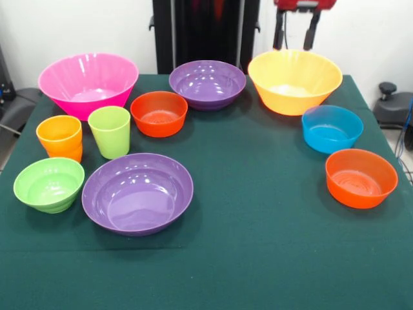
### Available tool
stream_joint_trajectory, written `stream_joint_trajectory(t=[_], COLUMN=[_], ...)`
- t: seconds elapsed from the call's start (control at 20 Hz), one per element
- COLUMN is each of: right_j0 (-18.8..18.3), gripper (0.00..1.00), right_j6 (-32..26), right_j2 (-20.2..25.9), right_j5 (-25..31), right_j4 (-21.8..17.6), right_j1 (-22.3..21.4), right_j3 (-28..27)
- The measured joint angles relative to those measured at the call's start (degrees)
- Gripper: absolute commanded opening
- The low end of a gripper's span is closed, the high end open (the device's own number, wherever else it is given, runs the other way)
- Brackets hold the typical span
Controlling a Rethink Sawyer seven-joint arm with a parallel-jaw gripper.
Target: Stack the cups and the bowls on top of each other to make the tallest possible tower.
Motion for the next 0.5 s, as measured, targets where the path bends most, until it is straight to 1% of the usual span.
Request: stream_joint_trajectory(t=[0.05,0.25,0.5], right_j0=[-0.3,-1.0,-1.2], gripper=[1.00,1.00,1.00], right_j6=[0.0,0.0,0.0], right_j2=[0.0,0.0,0.1], right_j5=[-0.5,-0.9,-0.9], right_j4=[0.0,0.0,0.0], right_j1=[1.5,5.2,8.6], right_j3=[-0.2,-0.6,-0.9])
